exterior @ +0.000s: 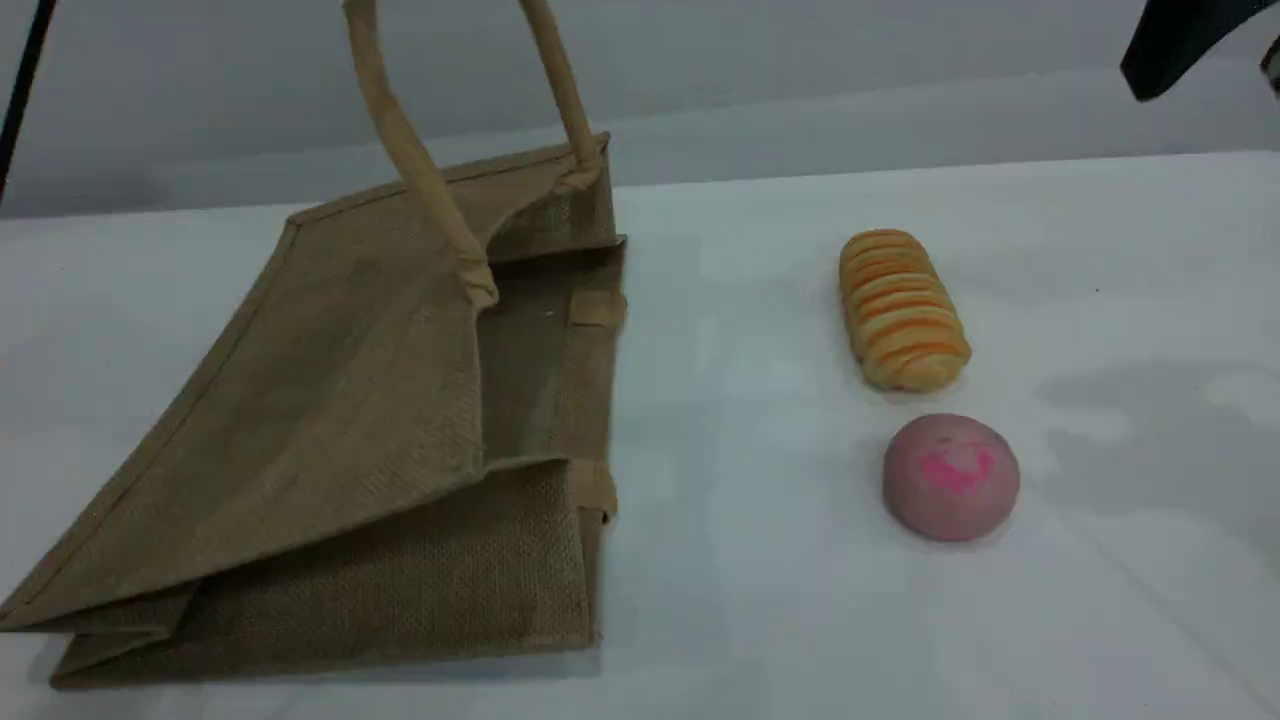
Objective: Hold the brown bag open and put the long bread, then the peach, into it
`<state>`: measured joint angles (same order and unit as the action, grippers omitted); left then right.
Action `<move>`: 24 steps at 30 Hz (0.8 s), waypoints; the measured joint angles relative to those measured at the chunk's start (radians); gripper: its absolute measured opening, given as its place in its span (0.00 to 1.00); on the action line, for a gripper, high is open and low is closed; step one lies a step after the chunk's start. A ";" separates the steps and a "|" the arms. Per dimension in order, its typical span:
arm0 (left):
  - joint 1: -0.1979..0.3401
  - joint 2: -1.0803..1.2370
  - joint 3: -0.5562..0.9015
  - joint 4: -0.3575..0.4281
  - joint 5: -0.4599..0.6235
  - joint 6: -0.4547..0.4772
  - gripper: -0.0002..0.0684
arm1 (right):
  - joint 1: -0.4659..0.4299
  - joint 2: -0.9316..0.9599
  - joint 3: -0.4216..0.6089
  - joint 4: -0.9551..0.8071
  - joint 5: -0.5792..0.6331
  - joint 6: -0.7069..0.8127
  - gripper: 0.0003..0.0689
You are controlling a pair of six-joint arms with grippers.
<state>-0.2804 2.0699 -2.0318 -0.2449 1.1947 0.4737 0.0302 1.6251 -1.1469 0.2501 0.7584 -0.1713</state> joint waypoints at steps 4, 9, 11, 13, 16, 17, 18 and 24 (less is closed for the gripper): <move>0.000 0.000 -0.064 -0.064 0.035 0.054 0.14 | 0.000 0.031 0.000 0.037 -0.005 -0.034 0.82; 0.000 -0.005 -0.153 -0.132 0.031 0.097 0.14 | 0.001 0.078 0.000 0.108 -0.013 -0.097 0.82; 0.000 -0.017 -0.174 -0.144 0.028 0.111 0.14 | 0.012 0.098 0.000 0.118 -0.013 -0.114 0.82; 0.000 -0.029 -0.175 -0.153 0.026 0.131 0.14 | 0.019 0.114 0.000 0.126 -0.028 -0.125 0.82; 0.000 -0.032 -0.174 -0.152 0.027 0.150 0.14 | 0.038 0.140 -0.006 0.120 -0.048 -0.126 0.82; 0.000 -0.032 -0.174 -0.152 0.028 0.150 0.14 | 0.049 0.153 -0.011 0.120 -0.061 -0.126 0.82; 0.000 -0.032 -0.174 -0.152 0.028 0.150 0.14 | 0.055 0.166 -0.016 0.120 -0.070 -0.126 0.82; 0.000 -0.034 -0.174 -0.145 0.028 0.150 0.14 | 0.111 0.260 -0.072 0.118 -0.077 -0.126 0.82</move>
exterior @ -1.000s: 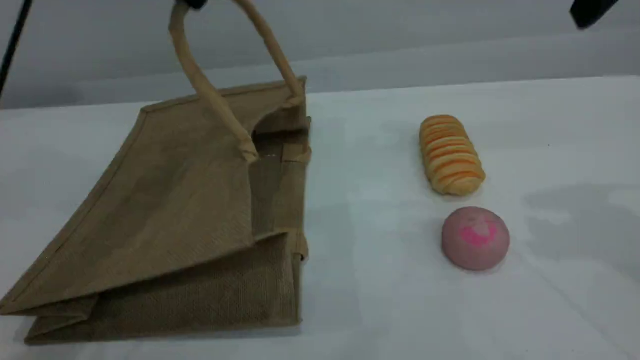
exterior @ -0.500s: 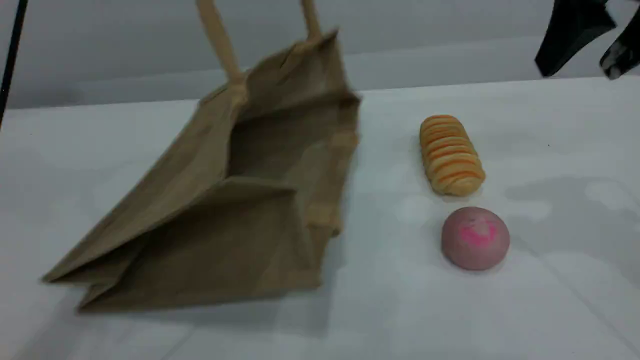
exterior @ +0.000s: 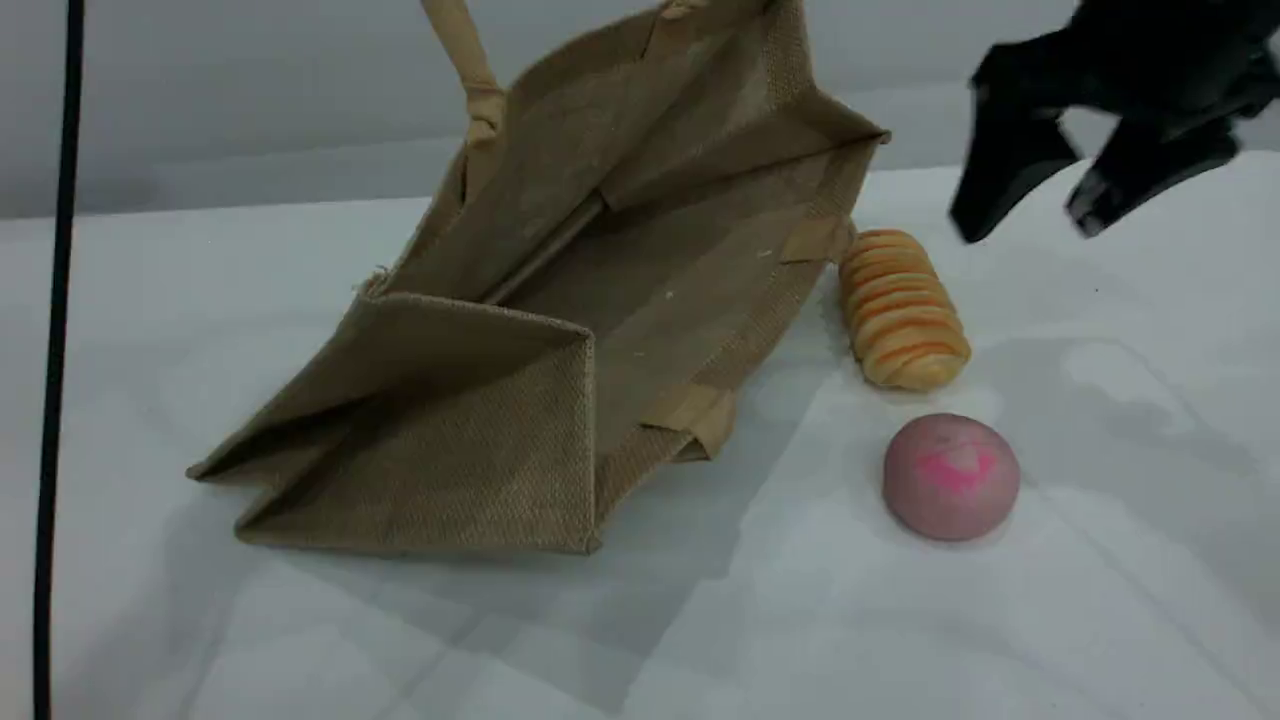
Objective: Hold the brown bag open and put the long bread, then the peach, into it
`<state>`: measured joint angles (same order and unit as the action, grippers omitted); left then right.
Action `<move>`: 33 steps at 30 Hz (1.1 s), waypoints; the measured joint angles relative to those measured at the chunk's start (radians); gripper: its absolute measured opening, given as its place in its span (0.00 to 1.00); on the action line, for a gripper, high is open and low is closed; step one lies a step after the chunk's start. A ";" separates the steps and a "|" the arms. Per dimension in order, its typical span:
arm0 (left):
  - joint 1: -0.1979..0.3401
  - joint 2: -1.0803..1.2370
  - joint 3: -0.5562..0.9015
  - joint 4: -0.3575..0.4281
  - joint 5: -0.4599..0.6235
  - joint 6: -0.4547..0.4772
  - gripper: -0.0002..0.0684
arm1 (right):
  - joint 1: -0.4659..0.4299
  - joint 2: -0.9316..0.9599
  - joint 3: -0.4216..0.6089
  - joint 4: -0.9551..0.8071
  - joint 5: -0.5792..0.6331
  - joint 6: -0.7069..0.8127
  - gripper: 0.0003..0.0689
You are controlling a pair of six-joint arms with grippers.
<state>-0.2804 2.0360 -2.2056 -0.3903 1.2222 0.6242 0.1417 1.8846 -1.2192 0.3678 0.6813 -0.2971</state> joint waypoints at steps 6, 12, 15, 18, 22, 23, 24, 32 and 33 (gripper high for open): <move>0.000 -0.001 0.000 0.082 0.000 -0.005 0.14 | 0.058 0.101 -0.083 -0.011 -0.010 -0.002 0.82; 0.000 -0.002 0.000 0.063 0.000 -0.005 0.14 | 0.058 0.198 -0.175 -0.047 -0.021 -0.013 0.82; 0.000 -0.002 0.000 0.041 0.000 -0.005 0.14 | 0.058 0.242 -0.217 -0.058 -0.021 -0.012 0.82; 0.000 -0.002 0.000 0.042 0.000 -0.005 0.14 | 0.058 0.288 -0.258 -0.058 -0.025 -0.024 0.82; 0.000 -0.002 0.000 0.042 0.000 -0.005 0.14 | 0.058 0.339 -0.310 -0.062 -0.026 -0.046 0.82; 0.000 -0.002 0.000 0.042 -0.001 -0.004 0.14 | 0.058 0.349 -0.323 -0.069 -0.026 -0.046 0.82; 0.000 -0.002 0.000 0.042 -0.001 -0.004 0.14 | 0.058 0.359 -0.331 -0.079 -0.028 -0.046 0.82; 0.000 -0.002 0.000 0.042 -0.001 -0.004 0.14 | 0.058 0.400 -0.344 -0.177 -0.077 -0.045 0.82; 0.000 -0.002 0.000 0.042 -0.001 -0.004 0.14 | 0.058 0.404 -0.344 -0.177 -0.083 -0.045 0.82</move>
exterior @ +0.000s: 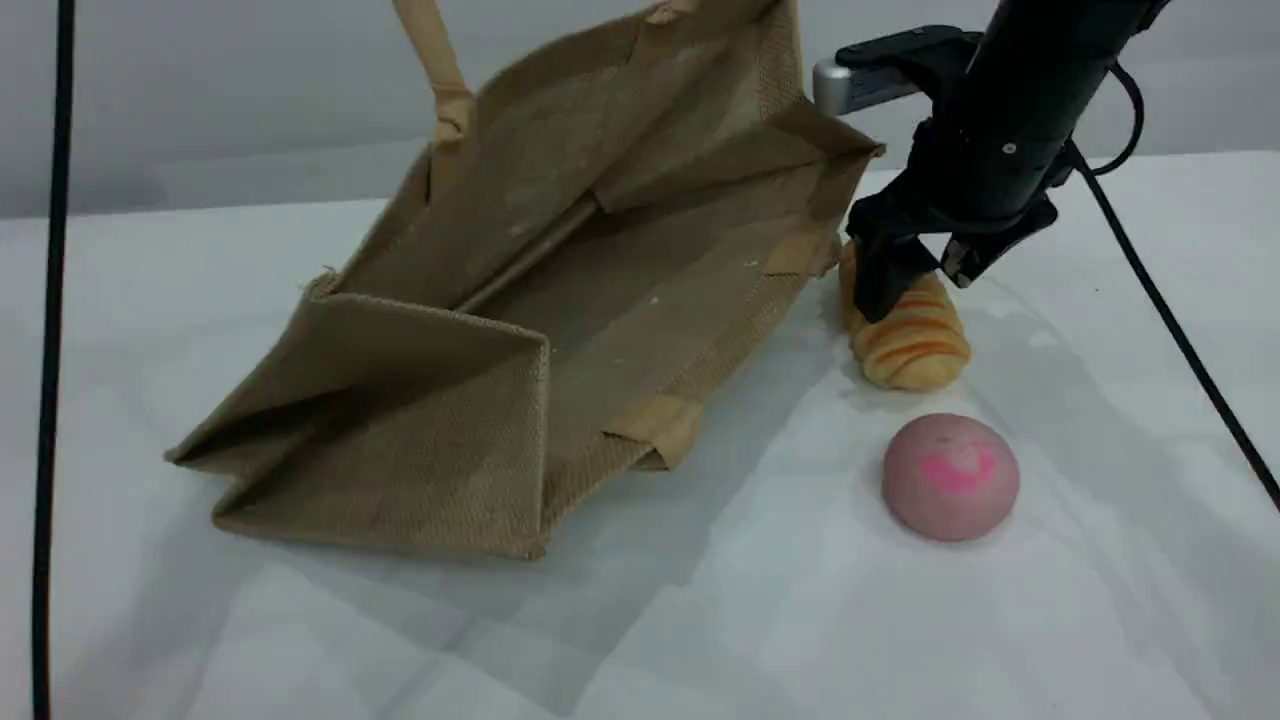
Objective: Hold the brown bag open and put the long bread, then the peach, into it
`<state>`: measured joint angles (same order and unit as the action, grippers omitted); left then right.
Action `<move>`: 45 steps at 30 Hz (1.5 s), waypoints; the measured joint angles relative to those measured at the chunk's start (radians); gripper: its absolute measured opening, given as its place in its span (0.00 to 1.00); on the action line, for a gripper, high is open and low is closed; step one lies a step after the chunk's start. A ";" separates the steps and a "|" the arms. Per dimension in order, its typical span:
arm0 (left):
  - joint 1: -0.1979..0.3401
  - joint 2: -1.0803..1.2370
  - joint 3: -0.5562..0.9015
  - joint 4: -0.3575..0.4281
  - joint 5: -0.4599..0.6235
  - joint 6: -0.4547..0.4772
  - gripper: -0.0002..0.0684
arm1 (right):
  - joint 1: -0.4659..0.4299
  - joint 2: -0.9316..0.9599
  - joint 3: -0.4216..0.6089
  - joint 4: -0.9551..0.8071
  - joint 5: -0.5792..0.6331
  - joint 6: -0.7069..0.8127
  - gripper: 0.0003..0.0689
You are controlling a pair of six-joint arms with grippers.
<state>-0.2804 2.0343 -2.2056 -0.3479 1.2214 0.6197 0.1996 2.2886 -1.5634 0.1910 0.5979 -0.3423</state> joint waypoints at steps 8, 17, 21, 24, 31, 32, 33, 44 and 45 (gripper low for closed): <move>0.000 0.000 0.000 0.000 0.000 0.000 0.14 | 0.000 0.031 0.000 0.011 -0.002 0.000 0.82; 0.000 0.000 0.000 0.000 0.000 0.001 0.14 | 0.000 0.032 0.000 0.015 0.021 0.000 0.44; 0.000 0.000 0.000 -0.004 0.000 0.000 0.14 | 0.000 0.029 0.000 -0.006 0.053 0.003 0.14; 0.000 0.000 0.000 -0.019 0.000 0.001 0.14 | 0.000 0.007 -0.001 -0.062 0.108 0.046 0.10; 0.000 -0.001 0.000 -0.019 0.000 0.003 0.14 | -0.054 -0.120 -0.020 -0.199 0.231 0.211 0.10; 0.000 -0.001 0.000 -0.019 0.000 0.006 0.14 | -0.067 -0.143 -0.020 -0.196 0.257 0.218 0.10; 0.000 -0.001 0.000 -0.021 0.000 0.014 0.14 | -0.080 -0.163 -0.020 -0.191 0.280 0.225 0.10; 0.000 -0.004 0.000 -0.071 0.000 0.072 0.14 | -0.074 -0.421 -0.019 0.091 0.410 0.186 0.09; -0.001 -0.004 0.000 -0.079 -0.001 0.081 0.14 | -0.065 -0.443 -0.019 0.117 0.420 0.179 0.09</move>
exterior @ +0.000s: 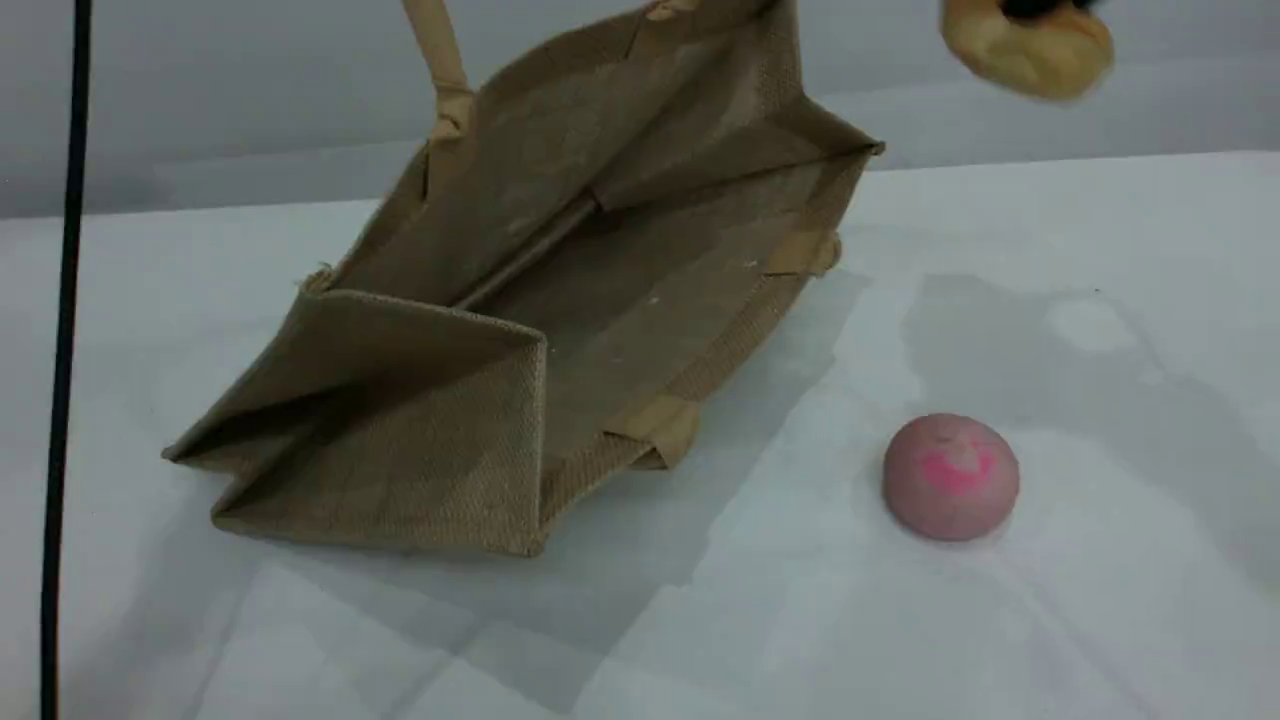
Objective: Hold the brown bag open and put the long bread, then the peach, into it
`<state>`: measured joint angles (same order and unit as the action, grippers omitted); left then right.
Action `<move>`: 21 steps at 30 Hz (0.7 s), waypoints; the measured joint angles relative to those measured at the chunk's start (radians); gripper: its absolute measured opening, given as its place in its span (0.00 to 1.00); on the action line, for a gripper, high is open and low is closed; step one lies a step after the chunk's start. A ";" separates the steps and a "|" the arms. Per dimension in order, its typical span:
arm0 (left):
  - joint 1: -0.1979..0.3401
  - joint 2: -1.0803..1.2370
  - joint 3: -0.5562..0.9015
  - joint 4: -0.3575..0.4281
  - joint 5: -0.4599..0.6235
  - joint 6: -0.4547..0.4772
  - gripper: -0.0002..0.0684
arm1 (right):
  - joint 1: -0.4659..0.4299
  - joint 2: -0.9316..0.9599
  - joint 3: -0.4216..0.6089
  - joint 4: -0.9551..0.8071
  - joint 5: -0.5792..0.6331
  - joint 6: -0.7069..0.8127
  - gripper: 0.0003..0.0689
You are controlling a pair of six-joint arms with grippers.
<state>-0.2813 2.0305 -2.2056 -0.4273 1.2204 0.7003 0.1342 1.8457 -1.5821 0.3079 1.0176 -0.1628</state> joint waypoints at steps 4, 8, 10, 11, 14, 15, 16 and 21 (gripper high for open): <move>0.000 0.000 0.000 -0.025 0.000 0.002 0.14 | 0.054 -0.066 0.001 0.053 0.021 -0.004 0.08; 0.000 0.000 0.000 -0.025 0.000 0.003 0.14 | 0.104 -0.109 0.050 0.050 -0.006 -0.002 0.08; 0.000 0.000 0.000 -0.025 0.000 0.003 0.14 | 0.124 -0.131 0.102 0.052 -0.042 0.001 0.08; 0.000 0.000 0.000 -0.025 0.000 0.003 0.14 | 0.127 -0.145 0.128 0.055 -0.058 0.001 0.08; 0.000 0.000 0.000 -0.025 0.000 0.006 0.14 | 0.127 -0.193 0.230 0.096 -0.146 -0.016 0.08; 0.000 0.000 0.000 -0.025 0.000 0.016 0.14 | 0.127 -0.212 0.269 0.118 -0.177 -0.031 0.08; 0.000 0.000 0.000 -0.027 0.000 0.025 0.14 | 0.127 -0.231 0.310 0.142 -0.202 -0.045 0.08; 0.000 0.000 0.000 -0.078 0.001 0.040 0.14 | 0.127 -0.284 0.506 0.309 -0.339 -0.154 0.08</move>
<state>-0.2813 2.0305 -2.2056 -0.5056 1.2213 0.7406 0.2608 1.5615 -1.0760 0.6171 0.6785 -0.3171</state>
